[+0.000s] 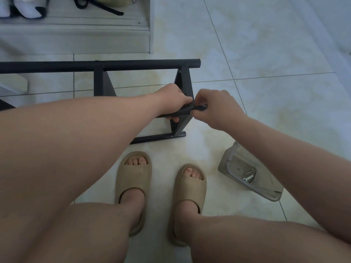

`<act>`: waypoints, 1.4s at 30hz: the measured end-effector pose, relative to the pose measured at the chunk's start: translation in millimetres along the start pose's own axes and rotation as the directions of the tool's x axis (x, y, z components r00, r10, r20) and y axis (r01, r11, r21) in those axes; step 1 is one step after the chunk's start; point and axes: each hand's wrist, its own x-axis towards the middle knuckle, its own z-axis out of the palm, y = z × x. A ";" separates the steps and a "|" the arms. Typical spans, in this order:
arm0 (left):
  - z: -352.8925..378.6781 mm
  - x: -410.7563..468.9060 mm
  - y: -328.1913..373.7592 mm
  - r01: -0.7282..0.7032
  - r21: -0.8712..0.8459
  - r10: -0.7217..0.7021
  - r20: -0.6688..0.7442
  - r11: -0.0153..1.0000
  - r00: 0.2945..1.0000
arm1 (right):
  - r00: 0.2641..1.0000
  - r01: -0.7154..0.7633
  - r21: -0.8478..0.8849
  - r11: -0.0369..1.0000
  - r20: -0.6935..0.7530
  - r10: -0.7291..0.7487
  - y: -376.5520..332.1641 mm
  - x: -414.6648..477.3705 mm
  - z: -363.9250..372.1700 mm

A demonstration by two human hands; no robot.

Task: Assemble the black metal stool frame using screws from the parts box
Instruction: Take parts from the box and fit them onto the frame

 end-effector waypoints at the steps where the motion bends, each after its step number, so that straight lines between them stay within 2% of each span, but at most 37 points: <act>1: 0.5 0.2 -0.1 -0.003 0.002 0.003 -0.003 1.000 1.000 | 1.000 0.015 -0.033 0.999 0.020 -0.015 -2.0 3.0 -3.1; 5: 2.5 -0.7 0.6 -0.008 0.051 0.010 -0.052 0.999 0.999 | 0.990 0.095 -0.123 0.988 0.116 -0.081 -2.5 14.5 -13.3; 8: 5.3 -1.6 1.0 -0.011 0.073 0.018 -0.107 0.997 0.994 | 0.991 0.120 -0.066 0.991 0.060 -0.116 6.7 3.5 -2.3; 10: 7.5 -2.4 0.8 -0.015 0.150 0.045 -0.198 0.989 0.979 | 0.985 0.169 -0.023 0.985 0.049 -0.167 15.1 -8.9 4.8; 12: 10.2 -5.8 -0.9 -0.028 0.290 0.131 -0.343 0.957 0.930 | 0.980 0.194 0.017 0.981 0.049 -0.194 26.6 -19.3 2.9; 14: 13.6 -13.3 0.6 -0.103 0.418 0.298 -0.433 0.903 0.851 | 0.984 0.178 0.018 0.984 -0.017 -0.177 45.1 -32.0 -2.4; 15: 15.9 -16.9 3.3 -0.174 0.484 0.404 -0.425 0.858 0.810 | 0.986 0.156 0.012 0.988 -0.053 -0.155 56.6 -40.9 -3.8; 17: 24.0 -24.9 11.8 -0.332 0.611 0.608 -0.321 0.718 0.726 | 0.994 0.098 -0.013 0.995 -0.056 -0.099 83.0 -61.4 -1.1; 19: 38.5 -33.6 23.2 -0.475 0.701 0.763 -0.153 0.531 0.628 | 1.000 0.030 -0.070 0.997 0.006 -0.030 113.0 -81.3 6.7; 21: 61.0 -40.2 32.7 -0.580 0.735 0.842 0.025 0.351 0.540 | 0.997 -0.036 -0.130 0.991 0.064 0.045 143.7 -98.1 15.4; 23: 89.6 -42.8 37.3 -0.637 0.728 0.832 0.170 0.255 0.528 | 0.987 -0.101 -0.166 0.981 0.105 0.120 173.5 -113.7 25.7; 27: 146.8 -36.5 25.5 -0.678 0.694 0.666 0.391 0.241 0.636 | 0.944 -0.222 -0.204 0.953 0.198 0.263 224.9 -138.7 58.3; 30: 175.7 -25.1 6.3 -0.685 0.701 0.530 0.511 0.199 0.677 | 0.900 -0.336 -0.208 0.918 0.217 0.379 255.7 -140.9 84.0; 33: 194.7 -7.4 -8.8 -0.683 0.715 0.473 0.555 0.149 0.684 | 0.852 -0.423 -0.207 0.882 0.241 0.465 280.5 -129.9 100.5; 37: 221.9 16.7 -22.5 -0.703 0.705 0.468 0.594 0.087 0.654 | 0.771 -0.470 -0.280 0.837 0.331 0.544 302.7 -114.2 117.4; 42: 239.7 31.5 -32.5 -0.700 0.704 0.415 0.605 0.121 0.680 | 0.739 -0.483 -0.236 0.843 0.406 0.537 312.1 -103.9 142.7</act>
